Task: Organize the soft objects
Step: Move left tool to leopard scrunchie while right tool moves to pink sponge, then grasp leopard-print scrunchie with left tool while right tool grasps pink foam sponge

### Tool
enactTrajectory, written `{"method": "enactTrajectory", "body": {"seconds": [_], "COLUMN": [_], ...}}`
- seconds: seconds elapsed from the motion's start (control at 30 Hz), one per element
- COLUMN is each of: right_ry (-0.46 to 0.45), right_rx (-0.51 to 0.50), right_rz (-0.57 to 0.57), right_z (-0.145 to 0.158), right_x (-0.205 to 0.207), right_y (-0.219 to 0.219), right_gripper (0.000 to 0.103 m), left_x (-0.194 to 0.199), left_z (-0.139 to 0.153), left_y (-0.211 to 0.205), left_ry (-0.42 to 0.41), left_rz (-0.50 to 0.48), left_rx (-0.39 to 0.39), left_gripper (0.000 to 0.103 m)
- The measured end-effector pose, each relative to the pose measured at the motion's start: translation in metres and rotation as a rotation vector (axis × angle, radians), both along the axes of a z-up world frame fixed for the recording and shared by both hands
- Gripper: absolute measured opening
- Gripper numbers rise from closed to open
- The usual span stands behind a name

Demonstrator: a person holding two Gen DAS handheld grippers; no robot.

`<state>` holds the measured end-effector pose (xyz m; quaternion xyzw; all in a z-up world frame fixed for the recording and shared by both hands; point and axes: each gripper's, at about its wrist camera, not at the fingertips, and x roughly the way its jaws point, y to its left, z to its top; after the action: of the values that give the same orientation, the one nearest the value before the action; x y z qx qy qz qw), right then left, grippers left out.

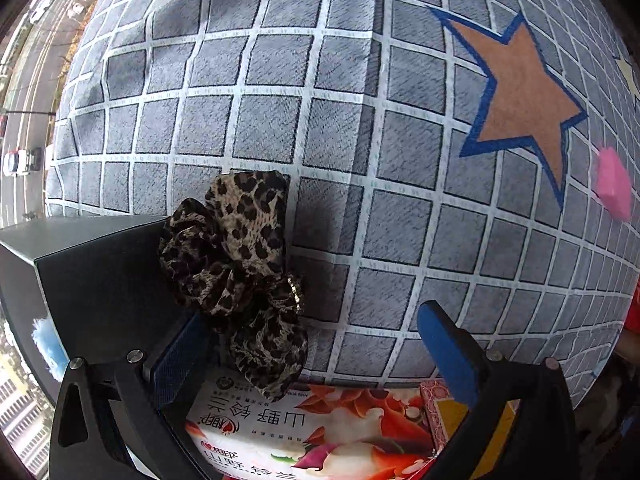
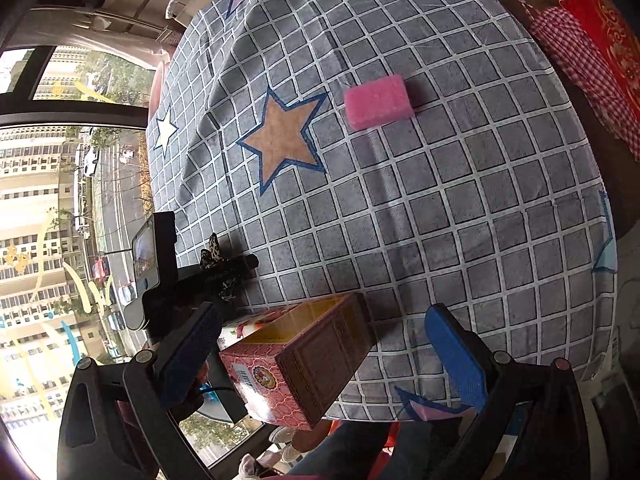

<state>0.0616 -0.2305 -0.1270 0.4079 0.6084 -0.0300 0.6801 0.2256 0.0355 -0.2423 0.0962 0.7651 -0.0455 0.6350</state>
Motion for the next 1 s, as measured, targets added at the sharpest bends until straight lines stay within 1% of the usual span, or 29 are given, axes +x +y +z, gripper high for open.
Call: {"method": "enactTrajectory", "body": {"seconds": [0.07, 0.13, 0.2, 0.23, 0.27, 0.33, 0.4, 0.5, 0.57, 0.63, 0.73, 0.87, 0.93, 1.0], "right_ry": [0.003, 0.006, 0.010, 0.013, 0.016, 0.026, 0.027, 0.038, 0.056, 0.075, 0.098, 0.093, 0.095, 0.099], "right_rx": [0.008, 0.015, 0.020, 0.022, 0.023, 0.017, -0.010, -0.065, -0.094, -0.118, -0.181, -0.224, -0.230, -0.251], "right_rz": [0.007, 0.012, 0.016, 0.017, 0.018, 0.026, 0.038, 0.062, 0.075, 0.093, 0.122, 0.088, 0.075, 0.084], "right_z": [-0.003, -0.007, -0.010, -0.011, -0.013, -0.016, -0.016, -0.020, -0.029, -0.039, -0.057, -0.079, -0.090, -0.102], "right_x": [0.002, 0.005, 0.008, 0.009, 0.011, 0.015, 0.021, 0.032, 0.042, 0.053, 0.073, 0.101, 0.115, 0.130], "right_y": [-0.004, -0.007, -0.010, -0.011, -0.012, -0.016, -0.021, -0.029, -0.036, -0.041, -0.048, -0.058, -0.060, -0.058], "right_gripper": [0.102, 0.102, 0.102, 0.102, 0.102, 0.102, 0.102, 0.102, 0.102, 0.102, 0.102, 0.102, 0.102, 0.102], "left_x": [0.003, 0.004, 0.000, -0.003, -0.006, -0.009, -0.011, -0.005, 0.001, 0.003, 0.008, 0.019, 0.023, 0.028], "left_z": [-0.005, -0.004, 0.008, 0.017, 0.026, 0.044, 0.053, 0.054, 0.042, 0.032, 0.016, -0.002, -0.007, -0.011], "left_y": [-0.002, -0.013, -0.030, -0.038, -0.043, -0.044, -0.034, -0.022, -0.021, -0.023, -0.030, -0.042, -0.049, -0.054], "left_ry": [0.018, 0.023, 0.017, 0.003, -0.020, -0.071, -0.103, -0.085, -0.065, -0.047, -0.031, -0.028, -0.031, -0.033], "left_rz": [0.012, -0.011, -0.086, -0.130, -0.158, -0.180, -0.170, -0.128, -0.112, -0.100, -0.087, -0.076, -0.078, -0.077], "left_rx": [-0.051, -0.162, -0.290, -0.317, -0.327, -0.321, -0.289, -0.263, -0.240, -0.238, -0.216, -0.180, -0.157, -0.135], "left_gripper": [0.102, 0.102, 0.101, 0.101, 0.101, 0.101, 0.101, 0.101, 0.101, 0.101, 0.101, 0.101, 0.101, 0.101]}}
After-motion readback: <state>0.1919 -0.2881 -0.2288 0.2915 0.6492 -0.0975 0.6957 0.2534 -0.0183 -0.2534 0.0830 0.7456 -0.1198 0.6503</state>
